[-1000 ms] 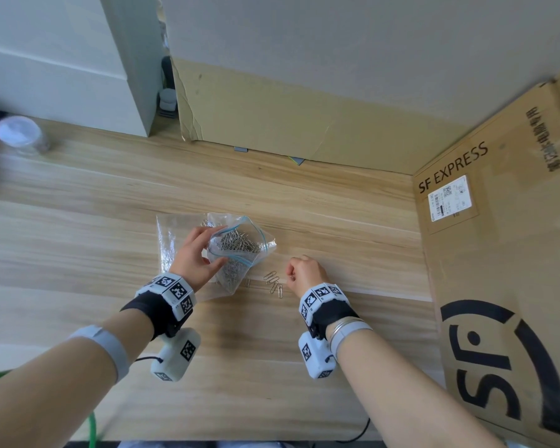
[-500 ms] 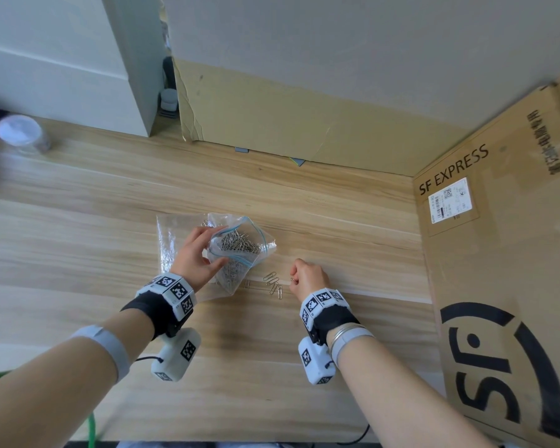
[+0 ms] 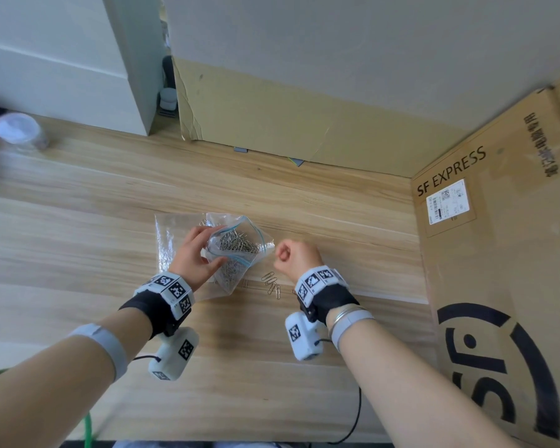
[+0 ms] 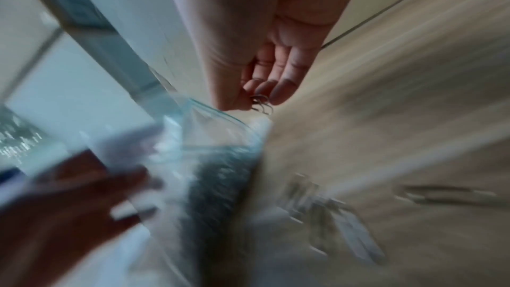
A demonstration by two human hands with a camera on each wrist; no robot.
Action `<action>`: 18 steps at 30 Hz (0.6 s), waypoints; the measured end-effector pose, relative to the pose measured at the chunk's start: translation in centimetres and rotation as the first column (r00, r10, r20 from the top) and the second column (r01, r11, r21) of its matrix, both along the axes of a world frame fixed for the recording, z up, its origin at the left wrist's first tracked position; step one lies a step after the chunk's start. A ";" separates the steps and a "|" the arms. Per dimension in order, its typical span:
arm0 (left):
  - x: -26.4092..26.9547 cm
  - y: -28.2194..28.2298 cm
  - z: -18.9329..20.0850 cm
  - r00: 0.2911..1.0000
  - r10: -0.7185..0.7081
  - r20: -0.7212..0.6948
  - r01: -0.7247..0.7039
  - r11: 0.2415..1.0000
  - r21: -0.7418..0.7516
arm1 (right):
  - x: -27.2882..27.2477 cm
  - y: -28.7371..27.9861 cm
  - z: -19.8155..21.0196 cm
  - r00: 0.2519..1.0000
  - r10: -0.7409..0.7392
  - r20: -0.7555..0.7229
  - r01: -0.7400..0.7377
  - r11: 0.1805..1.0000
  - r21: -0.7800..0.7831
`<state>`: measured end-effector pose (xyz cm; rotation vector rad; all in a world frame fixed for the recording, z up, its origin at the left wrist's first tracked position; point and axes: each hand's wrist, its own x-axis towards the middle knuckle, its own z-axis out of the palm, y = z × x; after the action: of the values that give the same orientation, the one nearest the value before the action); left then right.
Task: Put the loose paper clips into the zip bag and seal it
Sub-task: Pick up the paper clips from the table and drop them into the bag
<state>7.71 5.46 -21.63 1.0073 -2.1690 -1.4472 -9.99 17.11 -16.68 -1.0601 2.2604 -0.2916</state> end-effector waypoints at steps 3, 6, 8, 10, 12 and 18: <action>0.0 0.0 0.0 1.000 0.002 0.002 -0.002 1.000 -0.009 | 0.9 -2.7 2.1 0.992 -0.054 0.118 0.080 0.969 -0.235; 0.2 -0.1 -0.2 1.000 0.000 0.001 0.000 1.000 -0.016 | 1.9 -4.2 2.5 0.973 -0.061 0.221 0.130 0.942 -0.311; 0.4 -0.2 -0.3 1.000 0.007 0.003 -0.007 1.000 -0.017 | 2.0 -4.1 2.1 0.964 -0.058 0.259 0.140 0.941 -0.307; 0.6 -0.3 -0.3 1.000 0.025 0.009 -0.025 0.999 -0.032 | 1.6 -3.2 1.9 0.953 -0.101 0.285 0.190 0.933 -0.305; 0.9 -0.4 -0.2 0.999 0.033 0.020 -0.031 0.998 -0.058 | 0.9 -1.6 1.5 0.938 -0.142 0.315 0.242 0.920 -0.308; 1.3 -0.4 -0.2 0.998 0.064 0.029 -0.061 0.993 -0.102 | 0.2 1.8 -1.1 0.977 -0.079 0.200 0.101 0.990 -0.101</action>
<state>9.05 5.11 -21.86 1.0591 -2.1890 -1.2880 -9.80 18.94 -17.75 -0.9410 2.1387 -0.5414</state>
